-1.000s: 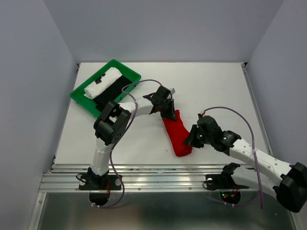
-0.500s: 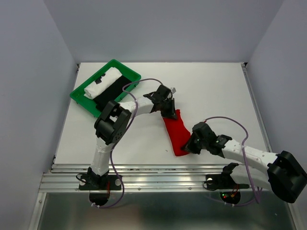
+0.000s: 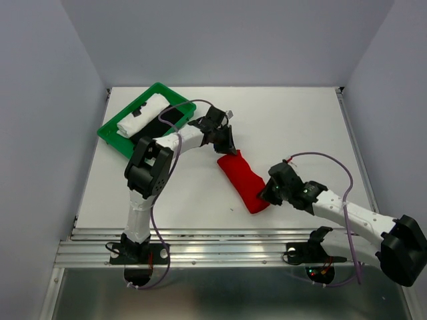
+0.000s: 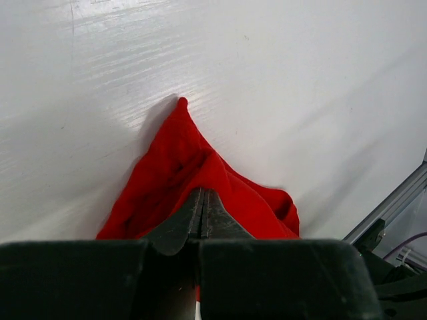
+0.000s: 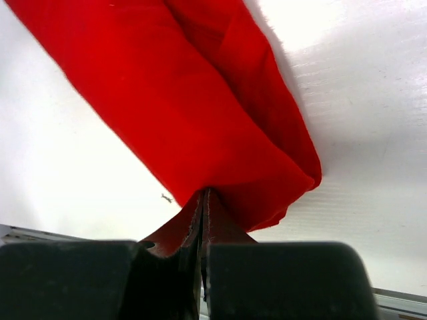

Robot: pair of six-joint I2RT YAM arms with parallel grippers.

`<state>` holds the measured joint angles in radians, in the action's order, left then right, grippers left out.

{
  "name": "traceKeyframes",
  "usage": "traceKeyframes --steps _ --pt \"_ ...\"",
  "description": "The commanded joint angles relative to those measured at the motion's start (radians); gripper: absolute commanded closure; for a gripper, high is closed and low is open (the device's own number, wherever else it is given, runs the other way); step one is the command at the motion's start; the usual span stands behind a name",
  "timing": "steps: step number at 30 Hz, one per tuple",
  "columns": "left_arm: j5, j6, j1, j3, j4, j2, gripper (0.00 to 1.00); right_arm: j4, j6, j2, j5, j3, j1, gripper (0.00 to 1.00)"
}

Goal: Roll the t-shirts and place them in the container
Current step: Roll the T-shirt to the center of the board.

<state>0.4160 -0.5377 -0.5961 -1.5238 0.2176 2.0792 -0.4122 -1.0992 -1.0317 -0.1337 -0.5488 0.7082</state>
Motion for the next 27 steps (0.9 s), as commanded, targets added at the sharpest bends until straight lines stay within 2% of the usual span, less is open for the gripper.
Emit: traceKeyframes --steps 1,7,13,19,23,27 --pt "0.006 0.021 -0.005 -0.039 0.002 0.016 0.99 -0.025 0.013 -0.056 -0.029 -0.027 0.0 0.99" --pt "-0.002 0.018 -0.001 -0.029 -0.014 0.084 1.0 0.004 -0.051 -0.137 -0.056 0.062 0.0 0.99" --pt "-0.014 0.028 0.009 0.037 -0.011 0.072 1.0 0.01 -0.103 -0.125 -0.089 0.136 0.0 0.99" --pt "-0.058 0.033 0.024 0.269 -0.032 -0.1 1.0 0.0 -0.077 -0.129 -0.118 0.125 0.0 0.98" --pt "-0.103 0.027 0.022 0.442 -0.029 -0.247 1.0 -0.01 -0.036 -0.171 -0.13 0.064 0.0 0.96" --pt "-0.138 0.028 0.024 0.545 -0.008 -0.372 0.99 -0.072 0.016 -0.185 -0.185 -0.022 0.0 0.92"
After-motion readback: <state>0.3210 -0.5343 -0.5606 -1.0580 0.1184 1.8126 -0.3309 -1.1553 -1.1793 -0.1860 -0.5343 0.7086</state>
